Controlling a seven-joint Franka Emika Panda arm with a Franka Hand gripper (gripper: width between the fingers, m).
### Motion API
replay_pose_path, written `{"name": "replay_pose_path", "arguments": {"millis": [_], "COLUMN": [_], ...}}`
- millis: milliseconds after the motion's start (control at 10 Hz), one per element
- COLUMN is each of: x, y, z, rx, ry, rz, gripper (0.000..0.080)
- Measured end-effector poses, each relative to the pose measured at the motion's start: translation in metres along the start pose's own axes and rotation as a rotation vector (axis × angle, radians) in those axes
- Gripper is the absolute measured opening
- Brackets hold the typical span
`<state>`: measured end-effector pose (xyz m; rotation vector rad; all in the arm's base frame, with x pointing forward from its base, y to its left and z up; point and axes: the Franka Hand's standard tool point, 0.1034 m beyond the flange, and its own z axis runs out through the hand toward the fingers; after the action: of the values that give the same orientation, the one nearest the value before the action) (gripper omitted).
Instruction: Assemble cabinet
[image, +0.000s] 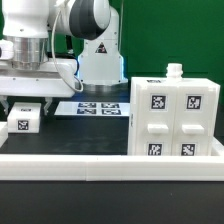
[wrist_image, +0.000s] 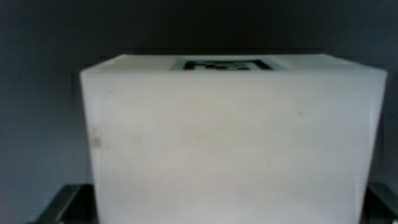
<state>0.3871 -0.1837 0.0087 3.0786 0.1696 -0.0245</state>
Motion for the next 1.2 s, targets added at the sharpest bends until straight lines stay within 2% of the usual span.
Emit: {"name": "replay_pose_path", "arguments": {"millis": [200, 300, 600, 800, 900, 1000, 1100, 1200], "x": [0.001, 0.004, 0.015, 0.031, 0.041, 0.053, 0.071, 0.098], "y": [-0.001, -0.005, -0.023, -0.047, -0.069, -0.083, -0.098, -0.116], "z": [-0.002, -0.016, -0.054, -0.085, -0.103, -0.117, -0.133, -0.153], "rx": [0.002, 0.007, 0.045, 0.068, 0.109, 0.122, 0.123, 0.132], "ry": [0.000, 0.014, 0.047, 0.084, 0.069, 0.063, 0.047, 0.020], "rz": [-0.004, -0.010, 0.017, 0.071, 0.131, 0.183, 0.239, 0.307], "gripper": [0.0564, 0.0564, 0.0564, 0.0564, 0.0564, 0.0564, 0.0564, 0.0564]}}
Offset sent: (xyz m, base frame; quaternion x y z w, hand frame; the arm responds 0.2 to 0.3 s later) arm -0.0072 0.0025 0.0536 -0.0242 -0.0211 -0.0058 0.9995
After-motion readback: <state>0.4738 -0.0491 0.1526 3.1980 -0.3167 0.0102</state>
